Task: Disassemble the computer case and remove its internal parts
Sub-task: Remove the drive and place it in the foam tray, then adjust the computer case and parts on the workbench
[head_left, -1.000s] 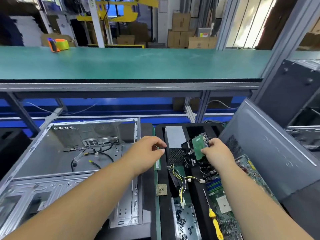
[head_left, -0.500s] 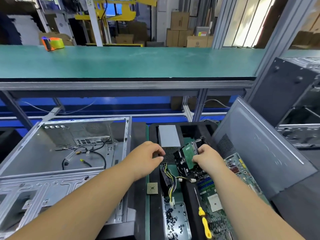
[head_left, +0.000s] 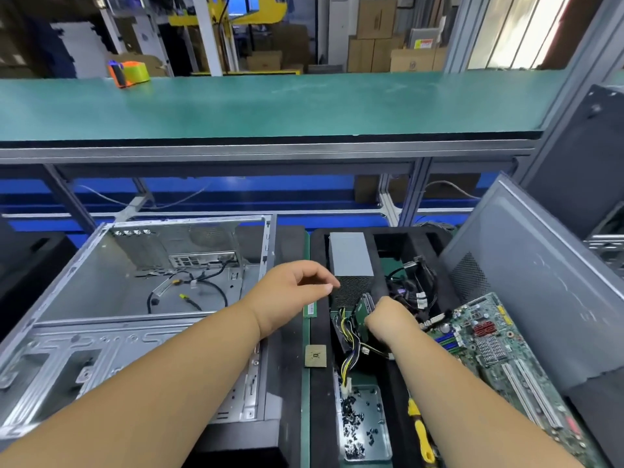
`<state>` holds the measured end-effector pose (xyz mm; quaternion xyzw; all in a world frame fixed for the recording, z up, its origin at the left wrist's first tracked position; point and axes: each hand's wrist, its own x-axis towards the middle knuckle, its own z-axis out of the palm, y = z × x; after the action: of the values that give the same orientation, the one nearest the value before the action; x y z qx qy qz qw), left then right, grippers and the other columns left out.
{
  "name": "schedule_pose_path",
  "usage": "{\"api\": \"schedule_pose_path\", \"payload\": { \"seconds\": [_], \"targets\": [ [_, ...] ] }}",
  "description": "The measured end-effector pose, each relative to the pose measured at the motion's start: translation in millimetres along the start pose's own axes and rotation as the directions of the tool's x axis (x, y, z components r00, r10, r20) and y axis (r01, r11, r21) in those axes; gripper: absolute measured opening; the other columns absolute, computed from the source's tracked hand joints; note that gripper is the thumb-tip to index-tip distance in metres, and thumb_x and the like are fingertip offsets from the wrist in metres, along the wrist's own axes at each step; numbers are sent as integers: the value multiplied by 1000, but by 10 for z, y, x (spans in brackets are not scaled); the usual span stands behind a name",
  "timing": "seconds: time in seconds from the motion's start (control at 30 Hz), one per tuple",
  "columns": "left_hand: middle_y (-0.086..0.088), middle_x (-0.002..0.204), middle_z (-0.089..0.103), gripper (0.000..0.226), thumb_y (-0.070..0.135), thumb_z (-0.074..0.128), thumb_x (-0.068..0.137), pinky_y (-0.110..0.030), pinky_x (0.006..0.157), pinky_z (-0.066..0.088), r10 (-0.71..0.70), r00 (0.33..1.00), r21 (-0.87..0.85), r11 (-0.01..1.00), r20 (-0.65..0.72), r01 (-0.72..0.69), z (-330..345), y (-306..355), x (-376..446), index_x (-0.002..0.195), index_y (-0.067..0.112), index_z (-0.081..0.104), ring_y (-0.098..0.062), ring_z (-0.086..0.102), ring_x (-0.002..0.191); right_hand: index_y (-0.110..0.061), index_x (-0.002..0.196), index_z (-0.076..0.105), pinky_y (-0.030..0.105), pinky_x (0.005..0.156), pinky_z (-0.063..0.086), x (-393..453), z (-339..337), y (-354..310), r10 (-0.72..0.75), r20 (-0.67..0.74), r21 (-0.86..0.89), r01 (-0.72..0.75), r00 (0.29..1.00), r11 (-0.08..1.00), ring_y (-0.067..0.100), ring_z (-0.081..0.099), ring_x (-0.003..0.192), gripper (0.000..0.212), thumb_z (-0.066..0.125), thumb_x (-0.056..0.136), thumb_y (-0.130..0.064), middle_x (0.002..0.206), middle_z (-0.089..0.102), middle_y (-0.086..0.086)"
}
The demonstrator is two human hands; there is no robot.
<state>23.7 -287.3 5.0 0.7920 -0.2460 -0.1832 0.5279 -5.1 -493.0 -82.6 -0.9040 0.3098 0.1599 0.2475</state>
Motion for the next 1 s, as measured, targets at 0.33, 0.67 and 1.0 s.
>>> {"api": "schedule_pose_path", "payload": {
  "seconds": [0.33, 0.67, 1.0],
  "targets": [
    [9, 101, 72, 23, 12, 64, 91, -21, 91, 51, 27, 1000, -20, 999, -15, -27, -113, 54, -207, 91, 33, 74, -10, 65, 100, -5, 126, 59, 30, 75, 42, -94, -171, -132, 9, 65, -169, 2, 998, 986, 26, 50, 86, 35, 51, 93, -14, 89, 52, 6],
    [0, 100, 71, 24, 0, 58, 93, -6, 69, 45, 29, 992, -36, 999, -126, -34, -530, 157, -576, 109, 15, 69, 6, 61, 80, -25, 107, 59, 30, 70, 48, -744, -352, -687, -251, -125, 262, 276, 960, 925, 14, 60, 83, 23, 52, 95, -43, 94, 63, -5],
    [4, 99, 67, 28, 7, 61, 93, -14, 73, 45, -32, 921, 25, 999, -387, 45, -1768, -288, -1197, 112, 28, 64, -10, 62, 90, -11, 146, 37, 31, 74, 43, -1342, -99, -1465, -208, 41, 288, 188, 977, 939, 15, 54, 90, 63, 48, 97, -50, 126, 57, 6]
  ]
}}
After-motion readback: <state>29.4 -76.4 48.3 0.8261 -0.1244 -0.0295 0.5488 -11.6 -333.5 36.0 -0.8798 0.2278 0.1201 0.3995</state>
